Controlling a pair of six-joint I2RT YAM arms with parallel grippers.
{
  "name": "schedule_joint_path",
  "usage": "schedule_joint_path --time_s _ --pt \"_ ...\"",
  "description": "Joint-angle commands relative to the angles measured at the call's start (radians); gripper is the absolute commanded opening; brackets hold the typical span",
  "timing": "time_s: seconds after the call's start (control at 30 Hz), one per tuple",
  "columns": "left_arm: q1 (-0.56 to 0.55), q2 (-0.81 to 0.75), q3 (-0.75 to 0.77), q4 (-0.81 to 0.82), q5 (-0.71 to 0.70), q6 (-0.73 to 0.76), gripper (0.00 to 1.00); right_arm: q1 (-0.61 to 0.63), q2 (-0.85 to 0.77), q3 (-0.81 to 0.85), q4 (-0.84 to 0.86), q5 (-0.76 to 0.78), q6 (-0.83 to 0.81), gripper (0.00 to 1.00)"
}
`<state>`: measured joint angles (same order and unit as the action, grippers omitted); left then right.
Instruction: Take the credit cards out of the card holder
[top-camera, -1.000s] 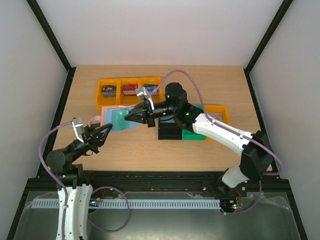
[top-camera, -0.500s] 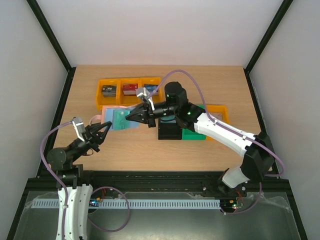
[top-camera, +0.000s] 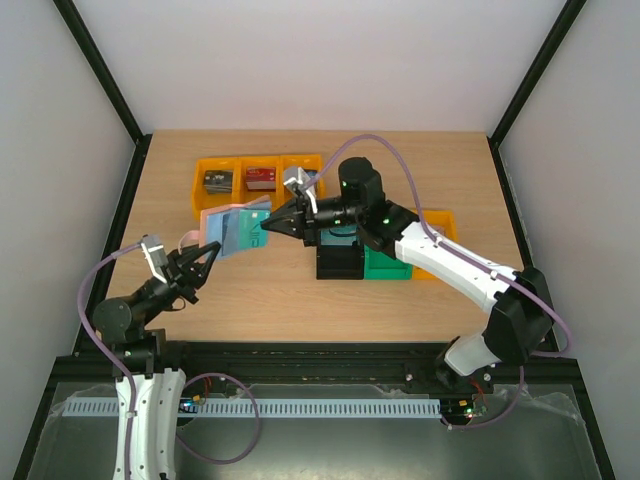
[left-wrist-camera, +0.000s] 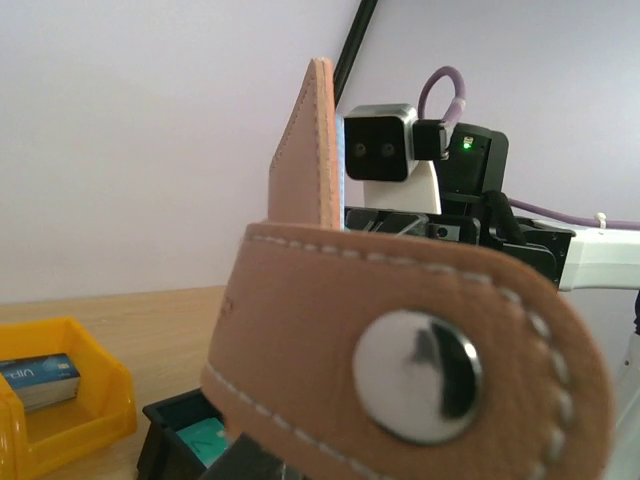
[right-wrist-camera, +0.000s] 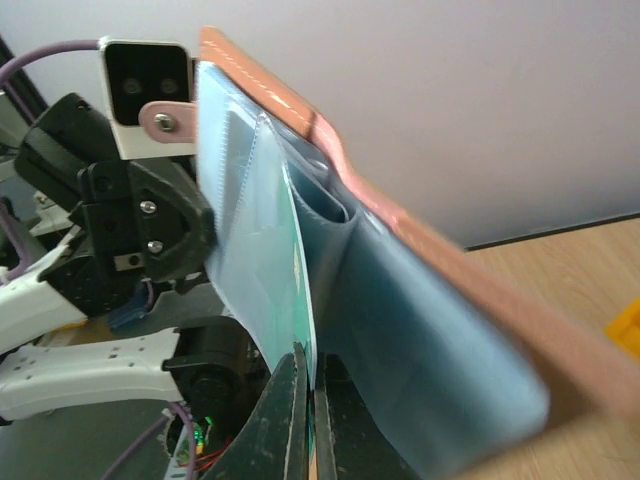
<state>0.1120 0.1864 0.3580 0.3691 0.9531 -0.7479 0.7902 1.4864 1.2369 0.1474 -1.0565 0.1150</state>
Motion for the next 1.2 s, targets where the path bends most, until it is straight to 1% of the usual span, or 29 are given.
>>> schedule_joint_path --time_s 0.0,0.1,0.23,0.37,0.43,0.5,0.57,0.63,0.77,0.93,1.07,1.17 --pt "0.004 -0.016 0.012 0.072 0.004 -0.017 0.02 -0.025 -0.02 0.032 -0.018 0.036 -0.025 0.02" --pt "0.003 -0.015 0.004 0.081 0.01 -0.022 0.02 -0.024 0.008 0.043 0.056 -0.018 0.047 0.02" --pt "0.003 -0.015 -0.005 0.106 -0.002 -0.049 0.02 -0.023 0.004 0.044 0.073 -0.028 0.05 0.02" --pt "0.003 -0.014 -0.011 0.098 -0.016 -0.043 0.02 -0.023 0.003 0.036 0.136 -0.078 0.102 0.02" --pt "0.003 -0.016 -0.012 0.101 -0.019 -0.044 0.02 -0.023 -0.002 0.035 0.129 -0.077 0.094 0.02" --pt "0.004 -0.019 -0.006 0.097 -0.031 -0.045 0.02 -0.024 -0.014 0.042 0.069 -0.032 0.039 0.02" --pt "0.005 -0.026 -0.001 0.091 -0.061 -0.044 0.02 -0.03 -0.031 0.057 -0.02 0.053 -0.027 0.02" --pt "0.007 -0.034 0.0 0.091 -0.087 -0.045 0.02 -0.048 -0.05 0.046 -0.036 0.104 -0.041 0.02" --pt "0.017 -0.048 -0.001 0.087 -0.135 -0.047 0.02 -0.093 -0.085 0.018 -0.029 0.176 -0.023 0.02" --pt "0.029 -0.072 0.012 0.029 -0.205 -0.018 0.02 -0.151 -0.124 -0.001 -0.04 0.269 0.004 0.02" --pt "0.036 -0.09 0.013 -0.041 -0.267 0.004 0.02 -0.183 -0.142 0.005 -0.082 0.392 0.045 0.02" --pt "0.043 -0.104 0.007 -0.076 -0.303 0.008 0.02 -0.213 -0.151 0.019 -0.145 0.509 0.1 0.02"
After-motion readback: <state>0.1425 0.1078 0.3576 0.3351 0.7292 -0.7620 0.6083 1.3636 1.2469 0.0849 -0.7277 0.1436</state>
